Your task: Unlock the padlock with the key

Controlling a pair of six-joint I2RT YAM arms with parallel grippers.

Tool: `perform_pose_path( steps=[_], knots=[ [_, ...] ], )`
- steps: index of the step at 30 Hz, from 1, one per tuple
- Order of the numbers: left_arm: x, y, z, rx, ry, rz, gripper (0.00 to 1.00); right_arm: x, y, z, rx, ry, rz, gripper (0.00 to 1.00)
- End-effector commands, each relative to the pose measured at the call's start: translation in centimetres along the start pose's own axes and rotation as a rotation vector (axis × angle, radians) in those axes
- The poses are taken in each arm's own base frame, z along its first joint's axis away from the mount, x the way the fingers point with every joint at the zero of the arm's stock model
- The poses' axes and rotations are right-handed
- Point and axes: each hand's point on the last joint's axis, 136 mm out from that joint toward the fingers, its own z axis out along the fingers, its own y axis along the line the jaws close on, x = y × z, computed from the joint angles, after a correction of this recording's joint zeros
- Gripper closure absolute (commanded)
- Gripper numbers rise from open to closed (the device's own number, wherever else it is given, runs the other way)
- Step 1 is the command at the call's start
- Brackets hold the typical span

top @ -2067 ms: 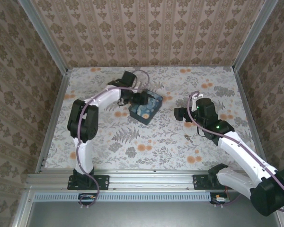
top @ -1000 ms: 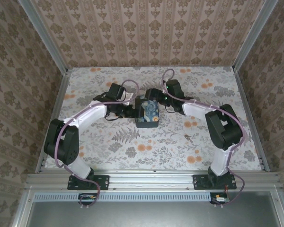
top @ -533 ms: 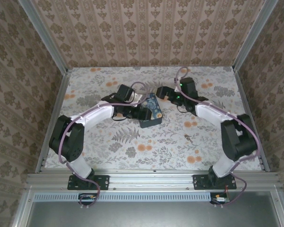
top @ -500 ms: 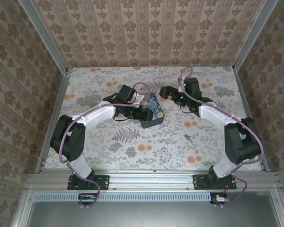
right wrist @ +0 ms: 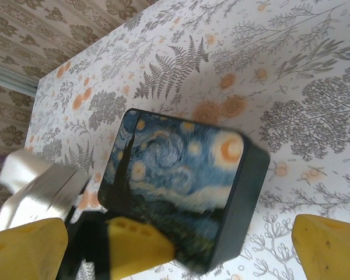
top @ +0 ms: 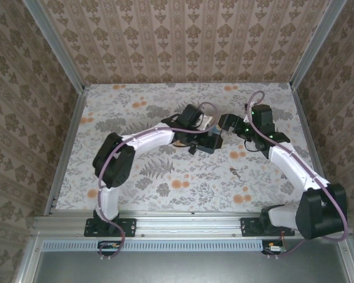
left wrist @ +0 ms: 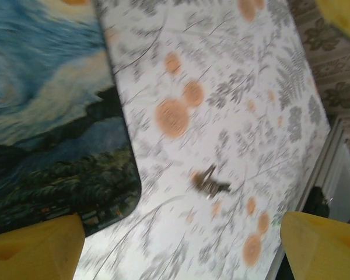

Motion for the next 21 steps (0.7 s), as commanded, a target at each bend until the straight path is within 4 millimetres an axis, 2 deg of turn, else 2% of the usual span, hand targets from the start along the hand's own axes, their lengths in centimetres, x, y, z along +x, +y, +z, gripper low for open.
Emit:
perform_pose_path(
  steps=[1, 5, 10, 14, 18, 21],
  knots=[
    [-1.8, -0.7, 1.8, 0.034, -0.027, -0.049, 0.11, 1.6, -2.6, -1.2, 0.099, 0.038, 0.038, 0.00],
    [-3.6, -2.6, 0.3, 0.085, -0.086, -0.016, 0.11, 2.6, -5.3, -1.4, 0.169, 0.072, 0.123, 0.06],
    [-3.6, -3.6, -4.8, 0.061, -0.165, 0.026, 0.10, 5.1, -7.6, -1.1, 0.235, 0.138, 0.227, 0.20],
    [-1.9, -0.5, -9.0, -0.108, -0.190, 0.036, 0.10, 8.4, -8.7, -0.8, 0.271, 0.245, 0.338, 0.46],
    [0.4, 4.3, -12.5, -0.337, -0.170, 0.043, 0.09, 11.3, -10.1, -1.4, 0.374, 0.294, 0.426, 0.60],
    [1.6, 7.3, -14.8, -0.463, -0.169, 0.022, 0.08, 12.7, -10.6, -1.5, 0.427, 0.309, 0.462, 0.64]
  ],
)
